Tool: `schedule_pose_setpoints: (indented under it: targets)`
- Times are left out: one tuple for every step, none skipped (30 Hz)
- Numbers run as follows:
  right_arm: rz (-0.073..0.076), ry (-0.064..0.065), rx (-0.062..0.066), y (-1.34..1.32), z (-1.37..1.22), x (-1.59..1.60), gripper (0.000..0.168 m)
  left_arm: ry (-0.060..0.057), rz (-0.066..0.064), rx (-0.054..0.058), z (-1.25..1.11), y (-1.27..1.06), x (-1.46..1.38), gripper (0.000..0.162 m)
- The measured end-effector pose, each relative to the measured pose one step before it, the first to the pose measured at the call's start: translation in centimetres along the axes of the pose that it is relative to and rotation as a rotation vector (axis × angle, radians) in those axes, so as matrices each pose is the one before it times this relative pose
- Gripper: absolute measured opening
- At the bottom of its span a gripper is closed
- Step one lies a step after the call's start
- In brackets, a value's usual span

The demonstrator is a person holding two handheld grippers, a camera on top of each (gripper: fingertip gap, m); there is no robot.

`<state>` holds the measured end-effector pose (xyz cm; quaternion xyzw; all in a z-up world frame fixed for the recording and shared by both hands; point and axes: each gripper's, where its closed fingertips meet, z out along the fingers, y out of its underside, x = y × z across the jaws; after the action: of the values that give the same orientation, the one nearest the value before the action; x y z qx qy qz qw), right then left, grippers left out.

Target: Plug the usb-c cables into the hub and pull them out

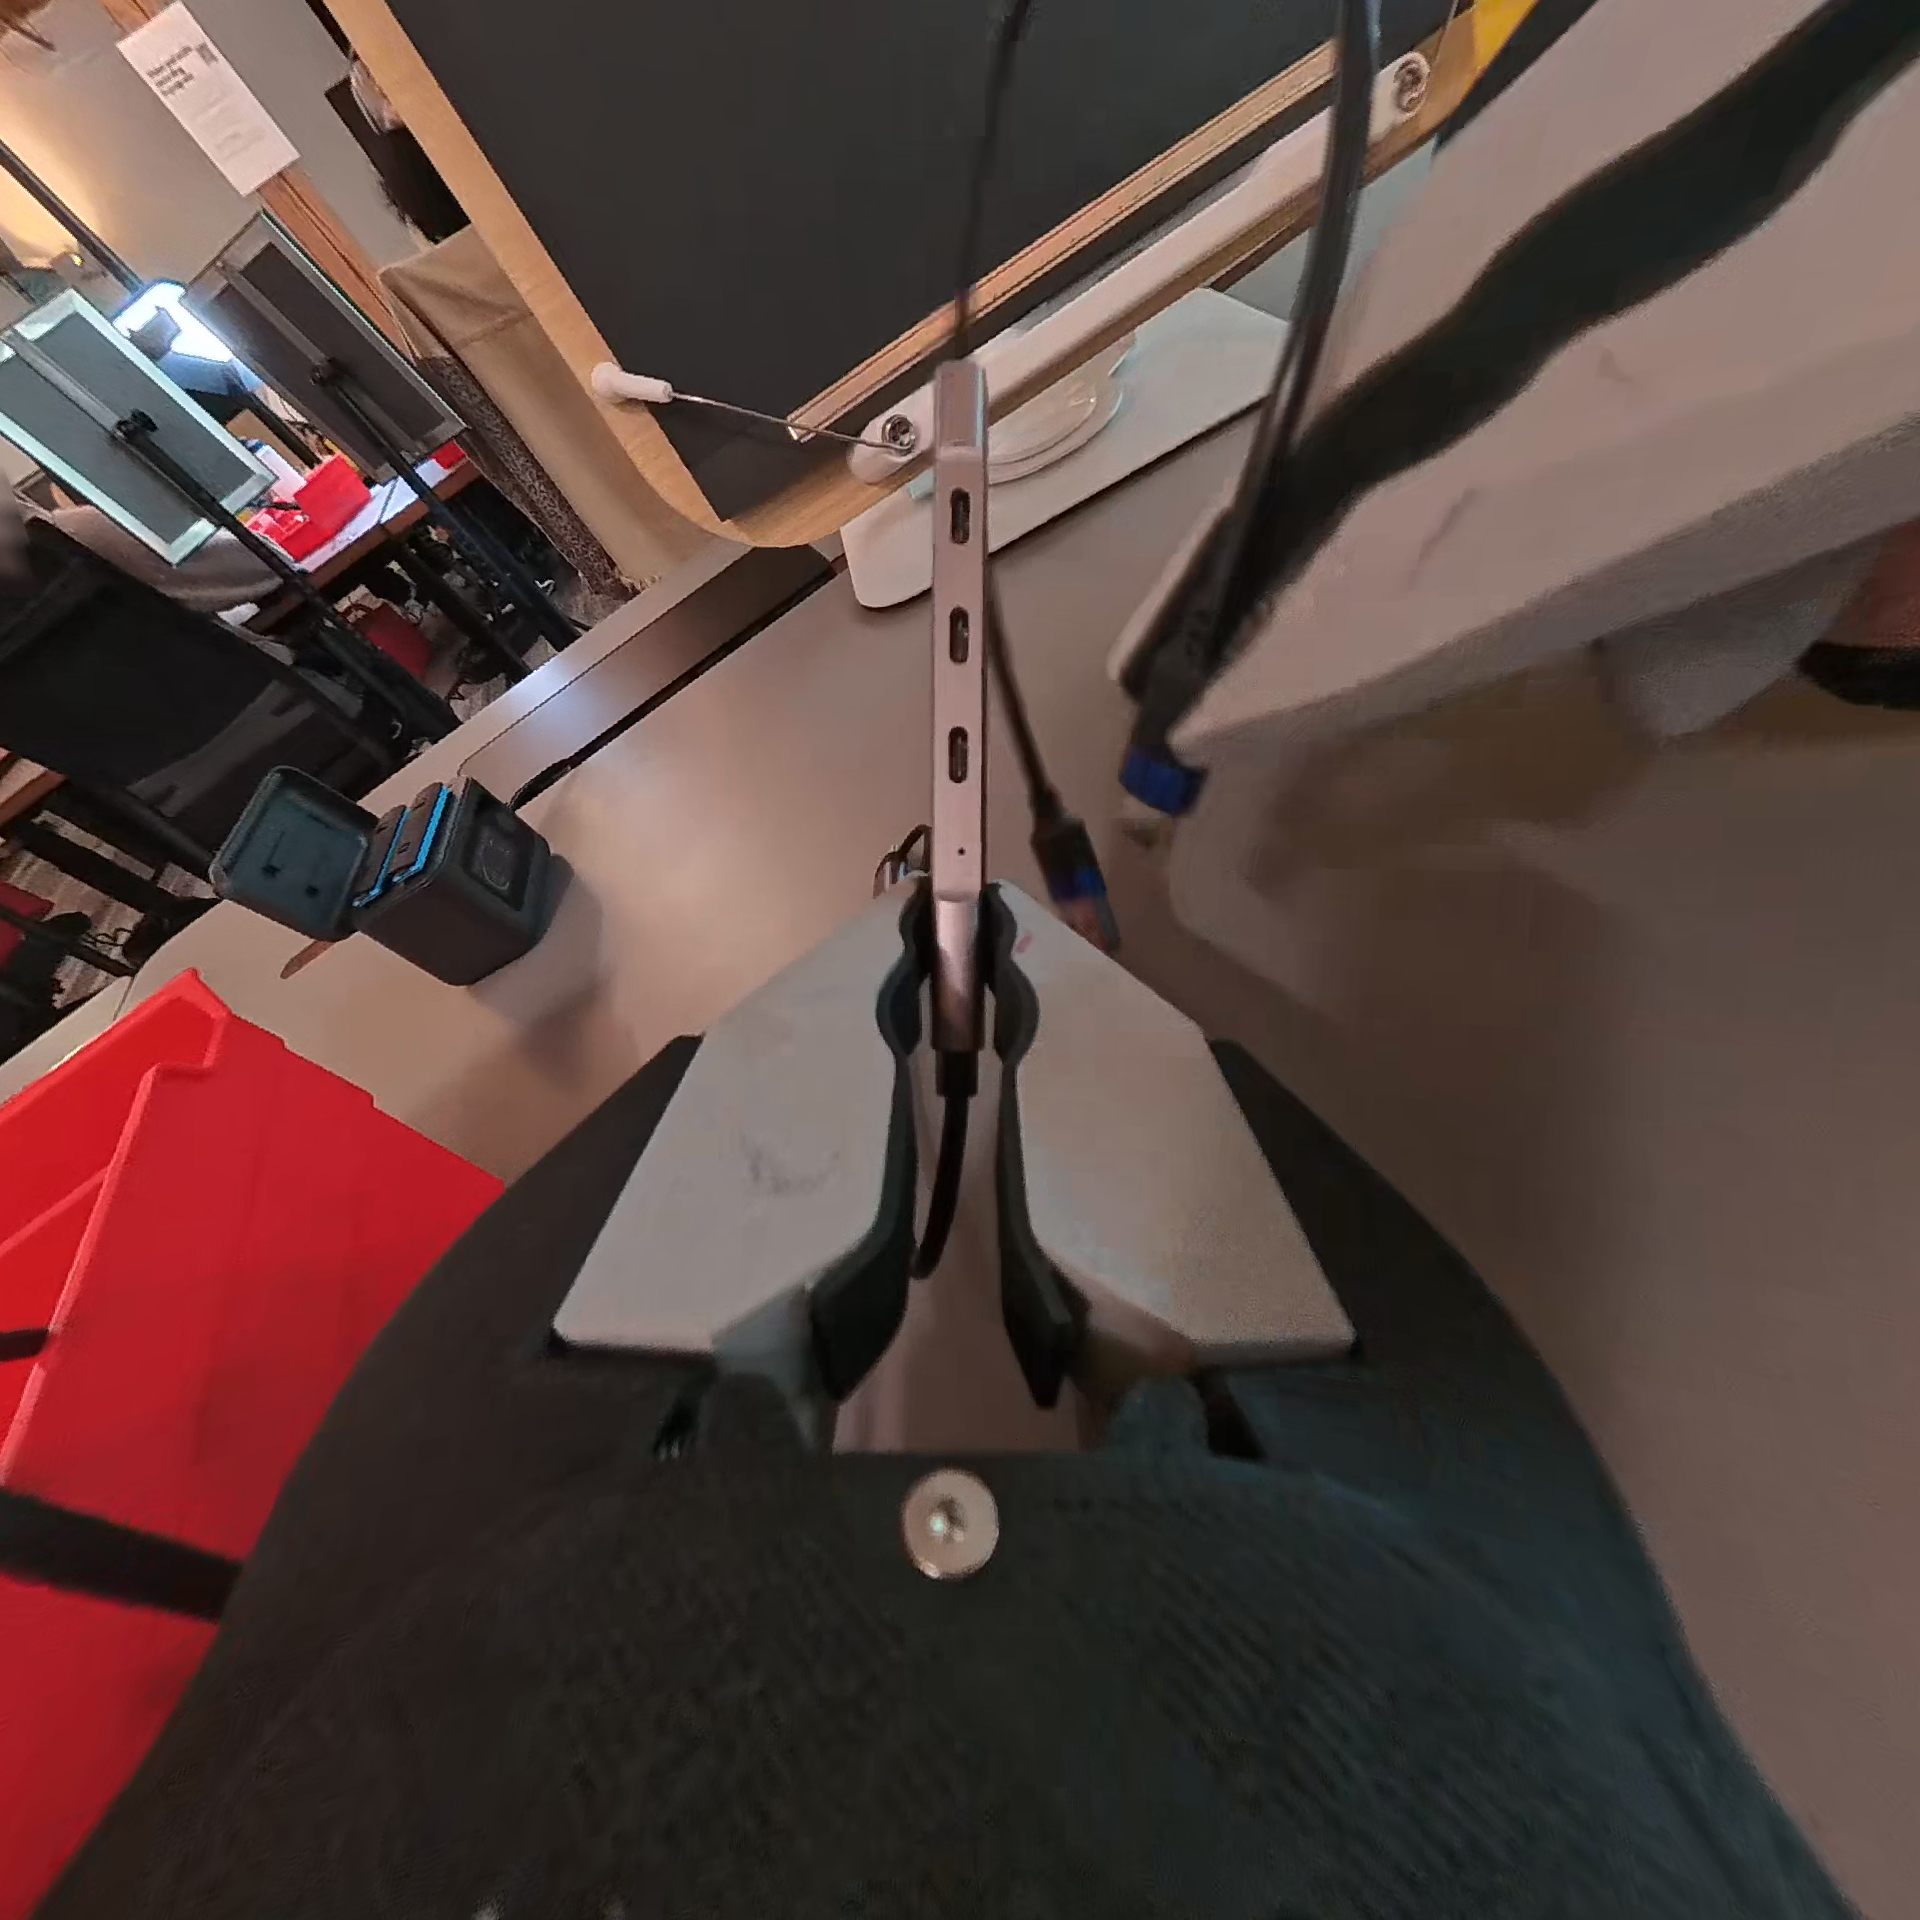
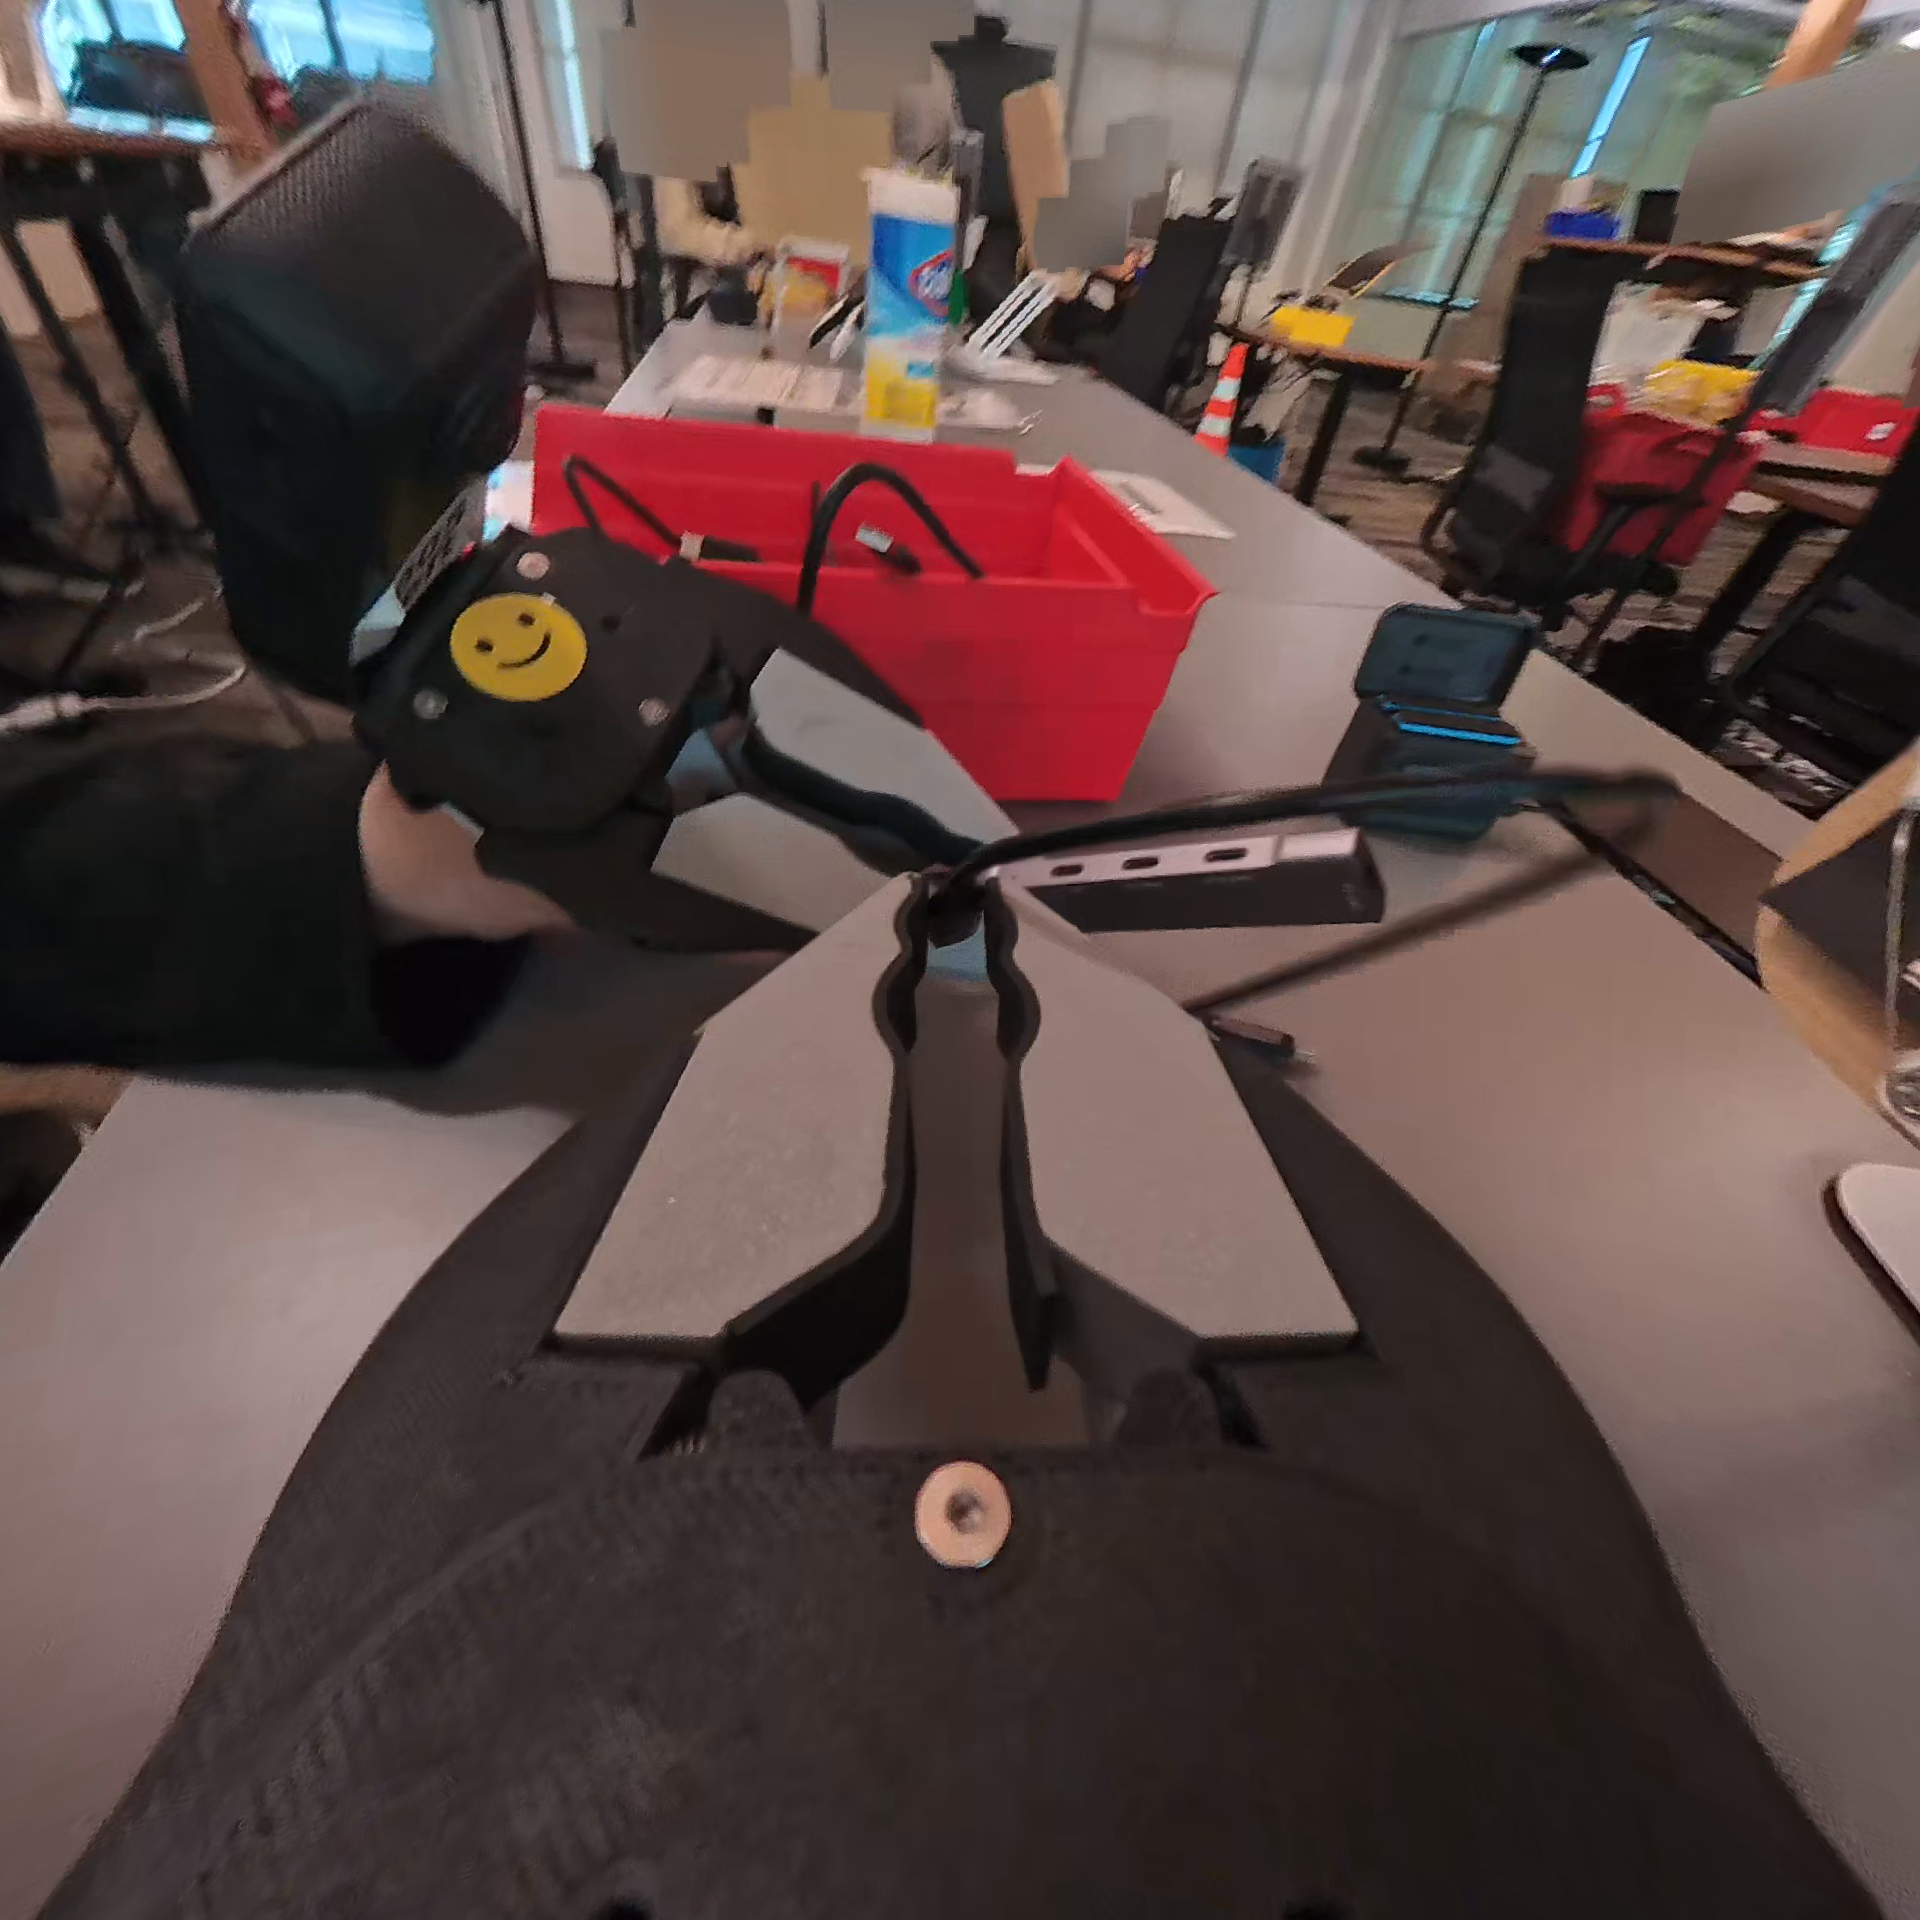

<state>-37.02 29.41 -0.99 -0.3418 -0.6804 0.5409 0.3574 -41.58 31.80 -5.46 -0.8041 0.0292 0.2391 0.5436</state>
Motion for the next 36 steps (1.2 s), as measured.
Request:
schedule_pose_setpoints:
  targets:
    - [0.0055, 0.0293, 0.0182, -0.352, -0.033, 0.283, 0.007, -0.0009, 0.0027, -0.0011, 0.001, 0.013, 0.016, 0.006]
    - [0.0001, 0.038, 0.0214, -0.446, -0.055, 0.364, 0.007, 0.0015, 0.0023, -0.0035, 0.024, 0.057, 0.049, 0.006]
    - [0.0019, 0.0231, 0.0295, -0.571, -0.053, 0.126, 0.007, 0.0014, 0.0006, -0.0023, 0.022, 0.029, 0.041, 0.006]
    - [0.0051, 0.0158, 0.0255, -0.559, -0.053, 0.046, 0.007, 0.0002, -0.0001, -0.0013, 0.015, 0.021, 0.002, 0.007]
    - [0.0007, 0.0324, 0.0115, -0.354, -0.037, 0.305, 0.007, 0.0027, -0.0006, 0.0, 0.009, -0.004, 0.044, 0.006]
    - [-0.007, 0.0371, 0.0001, -0.125, -0.022, 0.393, 0.007, 0.0022, 0.0001, 0.0028, -0.015, -0.057, 0.043, 0.006]
    - [-0.0111, 0.0254, -0.0056, 0.023, 0.033, 0.2, 0.007, -0.0025, 0.004, 0.0033, -0.014, -0.066, 0.007, 0.006]
    - [-0.0136, 0.0084, -0.011, 0.198, 0.111, -0.059, 0.007, -0.0034, 0.0057, 0.0005, -0.001, -0.023, -0.004, 0.006]
    - [-0.0192, 0.0067, -0.0237, 0.398, 0.19, -0.118, 0.007, -0.0017, 0.0049, -0.0024, 0.015, 0.02, 0.018, 0.006]
    - [-0.0279, 0.0177, -0.0304, 0.496, 0.201, 0.025, 0.007, -0.0027, 0.0076, -0.0043, 0.034, 0.055, 0.013, 0.006]
    - [-0.0316, 0.0167, -0.0217, 0.338, 0.181, -0.026, 0.007, -0.0053, 0.0097, -0.0026, 0.022, 0.021, -0.006, 0.006]
    - [-0.0266, 0.0077, -0.0148, 0.194, 0.155, -0.131, 0.007, -0.0047, 0.0081, -0.0015, 0.0, 0.003, -0.009, 0.006]
    - [-0.019, 0.0087, -0.0173, 0.192, 0.142, -0.099, 0.007, -0.0031, 0.0054, -0.001, -0.006, 0.006, -0.002, 0.006]
    - [-0.0176, 0.0239, -0.0155, 0.159, 0.079, 0.157, 0.007, -0.0016, 0.0029, -0.0013, 0.007, 0.019, -0.011, 0.006]
    - [-0.0166, 0.0176, -0.0078, 0.039, 0.027, 0.091, 0.007, -0.0021, -0.0001, -0.0001, -0.015, -0.011, -0.041, 0.006]
    - [-0.0094, 0.0015, -0.0044, -0.002, 0.021, -0.106, 0.007, -0.0008, -0.0013, 0.003, -0.028, -0.042, -0.035, 0.006]
    - [-0.0042, 0.0039, -0.0055, 0.007, 0.027, -0.084, 0.007, -0.0014, -0.0009, 0.003, -0.03, -0.062, -0.032, 0.006]
    - [-0.0063, 0.0101, -0.0063, 0.047, 0.029, -0.013, 0.007, -0.0035, 0.0023, 0.0023, -0.028, -0.042, -0.042, 0.006]
    - [-0.0075, 0.0057, -0.0083, 0.059, 0.066, -0.083, 0.007, -0.0026, 0.0045, 0.0022, -0.02, -0.051, -0.01, 0.007]
    - [-0.0096, 0.0094, -0.0051, -0.006, 0.052, -0.05, 0.007, -0.0009, 0.0064, 0.0022, -0.012, -0.057, 0.048, 0.007]
    - [-0.0138, 0.0195, 0.001, -0.091, 0.003, 0.093, 0.007, -0.0021, 0.01, 0.0018, 0.0, -0.047, 0.05, 0.007]
    - [-0.0114, 0.0173, -0.001, -0.071, 0.005, 0.096, 0.007, -0.0075, 0.0141, 0.0, -0.018, -0.031, -0.001, 0.007]
    - [-0.003, 0.0099, -0.004, -0.003, 0.031, 0.018, 0.007, -0.009, 0.0125, -0.0014, -0.005, -0.004, -0.042, 0.006]
    - [0.0063, 0.0118, -0.0035, 0.021, 0.021, 0.072, 0.007, -0.0053, 0.0071, -0.0017, 0.014, 0.011, -0.021, 0.006]
    - [0.0121, 0.0144, -0.004, 0.047, 0.018, 0.136, 0.007, -0.0051, 0.002, -0.0011, 0.001, -0.001, -0.065, 0.006]
    - [0.0129, 0.0138, -0.0016, -0.002, -0.02, 0.144, 0.007, -0.0103, 0.0017, 0.0027, -0.024, -0.057, -0.162, 0.006]
    - [0.014, 0.0131, 0.0033, -0.098, -0.064, 0.165, 0.007, -0.0133, 0.0044, 0.0072, -0.043, -0.124, -0.213, 0.007]
    - [0.0219, 0.007, 0.0093, -0.194, -0.05, 0.104, 0.007, -0.0162, 0.0069, 0.0096, -0.044, -0.175, -0.24, 0.007]
    - [0.0323, 0.0019, 0.0144, -0.258, -0.05, 0.048, 0.007, -0.021, 0.0115, 0.0105, -0.061, -0.211, -0.264, 0.007]
    - [0.0321, -0.0015, 0.0197, -0.347, -0.055, 0.011, 0.007, -0.0237, 0.0151, 0.0139, -0.102, -0.285, -0.275, 0.007]
    - [0.0238, -0.0089, 0.0194, -0.329, -0.05, -0.098, 0.007, -0.0223, 0.0127, 0.0188, -0.14, -0.364, -0.25, 0.007]
    - [0.0143, -0.0014, 0.0174, -0.301, -0.096, 0.002, 0.007, -0.0226, 0.0092, 0.0134, -0.133, -0.306, -0.283, 0.007]
    - [0.0045, 0.0012, 0.0146, -0.226, -0.114, 0.014, 0.007, -0.0143, 0.0061, 0.0138, -0.115, -0.267, -0.166, 0.007]
    - [-0.0057, 0.0024, 0.0102, -0.163, -0.113, -0.001, 0.007, -0.0064, 0.0013, 0.0089, -0.081, -0.203, -0.052, 0.007]
    - [-0.0121, 0.008, 0.0061, -0.082, -0.097, 0.069, 0.007, -0.0046, 0.0029, 0.0058, -0.063, -0.138, -0.026, 0.007]
    - [-0.0115, 0.0098, 0.0028, -0.037, -0.058, 0.065, 0.007, -0.0047, 0.0065, 0.0047, -0.042, -0.125, -0.008, 0.007]
